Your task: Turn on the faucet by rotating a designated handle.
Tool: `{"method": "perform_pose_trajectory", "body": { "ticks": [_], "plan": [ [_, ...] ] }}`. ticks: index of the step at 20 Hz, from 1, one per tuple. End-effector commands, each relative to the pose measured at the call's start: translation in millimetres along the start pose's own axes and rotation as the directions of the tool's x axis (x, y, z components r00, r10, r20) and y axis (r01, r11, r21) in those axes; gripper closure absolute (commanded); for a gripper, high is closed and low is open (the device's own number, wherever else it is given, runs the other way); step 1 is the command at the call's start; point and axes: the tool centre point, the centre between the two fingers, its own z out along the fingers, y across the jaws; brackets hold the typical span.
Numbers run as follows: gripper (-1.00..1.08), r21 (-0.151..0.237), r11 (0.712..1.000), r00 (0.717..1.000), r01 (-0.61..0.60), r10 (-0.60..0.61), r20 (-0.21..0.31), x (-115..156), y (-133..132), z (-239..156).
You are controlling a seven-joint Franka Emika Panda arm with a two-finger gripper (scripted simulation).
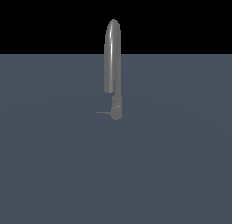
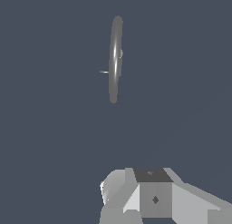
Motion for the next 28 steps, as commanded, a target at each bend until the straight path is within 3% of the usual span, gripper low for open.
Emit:
{"method": "perform_pose_trajectory", "body": {
  "ticks": [1,4,8,12,16,21,28],
  "plan": [
    [1.08,0.000,1.000,1.000,0.000,0.000,0.000,0,0,0],
    [1.08,-0.009,1.000,1.000,0.009,-0.009,0.000,2,-1,1],
    [1.08,-0.048,0.998,0.999,0.051,-0.051,0.003,9,-6,5],
    [1.08,-0.115,0.985,0.992,0.125,-0.124,0.012,21,-15,14],
    [1.08,-0.206,0.953,0.975,0.224,-0.222,0.032,36,-27,26],
    [1.08,-0.339,0.865,0.928,0.370,-0.365,0.080,57,-47,49],
    [1.08,-0.496,0.675,0.825,0.546,-0.535,0.181,81,-75,86]
  ]
}}
